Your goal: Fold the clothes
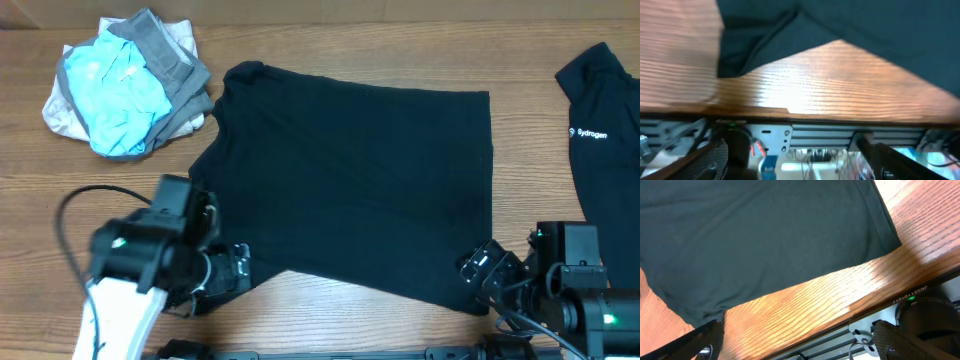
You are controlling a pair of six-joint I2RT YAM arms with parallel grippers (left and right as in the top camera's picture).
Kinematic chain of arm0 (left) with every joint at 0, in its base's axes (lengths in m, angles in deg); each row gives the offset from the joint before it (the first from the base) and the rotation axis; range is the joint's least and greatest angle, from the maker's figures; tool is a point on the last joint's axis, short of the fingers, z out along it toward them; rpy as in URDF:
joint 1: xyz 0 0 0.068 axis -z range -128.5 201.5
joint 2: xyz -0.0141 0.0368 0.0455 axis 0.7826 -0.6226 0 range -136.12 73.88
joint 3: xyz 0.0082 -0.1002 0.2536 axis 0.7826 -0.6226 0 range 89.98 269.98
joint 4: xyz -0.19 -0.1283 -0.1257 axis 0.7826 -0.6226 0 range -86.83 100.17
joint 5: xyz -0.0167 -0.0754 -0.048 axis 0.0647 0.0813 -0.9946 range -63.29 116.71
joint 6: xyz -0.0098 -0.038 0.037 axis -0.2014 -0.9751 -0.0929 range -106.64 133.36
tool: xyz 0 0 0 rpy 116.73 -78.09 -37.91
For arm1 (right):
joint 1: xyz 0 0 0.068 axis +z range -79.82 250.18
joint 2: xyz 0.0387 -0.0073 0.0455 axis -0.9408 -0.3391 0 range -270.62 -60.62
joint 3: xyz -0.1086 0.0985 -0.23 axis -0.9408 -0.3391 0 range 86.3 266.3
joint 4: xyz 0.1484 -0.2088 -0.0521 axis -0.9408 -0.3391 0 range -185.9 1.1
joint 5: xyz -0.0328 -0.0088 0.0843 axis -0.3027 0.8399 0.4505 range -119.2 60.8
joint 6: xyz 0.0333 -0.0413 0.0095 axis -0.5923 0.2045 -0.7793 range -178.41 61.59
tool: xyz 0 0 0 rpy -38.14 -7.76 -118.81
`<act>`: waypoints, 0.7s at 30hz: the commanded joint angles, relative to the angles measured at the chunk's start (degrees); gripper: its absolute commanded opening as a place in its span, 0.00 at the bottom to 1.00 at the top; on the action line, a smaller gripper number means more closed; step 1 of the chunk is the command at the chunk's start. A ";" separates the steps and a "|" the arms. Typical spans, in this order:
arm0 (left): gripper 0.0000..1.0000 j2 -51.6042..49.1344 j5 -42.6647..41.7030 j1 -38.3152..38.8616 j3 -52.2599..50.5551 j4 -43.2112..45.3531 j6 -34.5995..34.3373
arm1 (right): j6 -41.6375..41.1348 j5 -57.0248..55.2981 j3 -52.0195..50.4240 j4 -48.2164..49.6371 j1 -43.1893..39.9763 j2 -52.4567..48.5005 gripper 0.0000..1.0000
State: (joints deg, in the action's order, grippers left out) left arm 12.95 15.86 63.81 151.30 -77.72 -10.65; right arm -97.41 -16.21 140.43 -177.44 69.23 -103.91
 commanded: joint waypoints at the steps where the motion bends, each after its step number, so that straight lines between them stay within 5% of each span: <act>1: 0.94 -0.98 -2.64 0.15 -6.23 3.58 1.18 | 0.17 0.42 -1.27 0.15 0.52 0.33 1.00; 6: 0.94 -4.20 -0.48 0.13 -11.87 10.99 -6.23 | 0.15 0.83 -3.37 0.33 0.52 0.33 1.00; 10: 0.85 -6.80 -1.33 0.13 -14.27 13.66 -21.09 | 0.15 0.83 -4.33 0.57 0.52 0.33 1.00; 21: 0.98 -8.39 -6.21 0.13 -14.47 14.51 -60.96 | 0.15 0.81 -4.37 2.08 0.52 0.33 1.00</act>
State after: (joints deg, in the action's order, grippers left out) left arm 4.69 10.09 63.81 137.14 -63.82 -54.95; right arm -97.39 -15.86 136.32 -175.75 69.27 -103.91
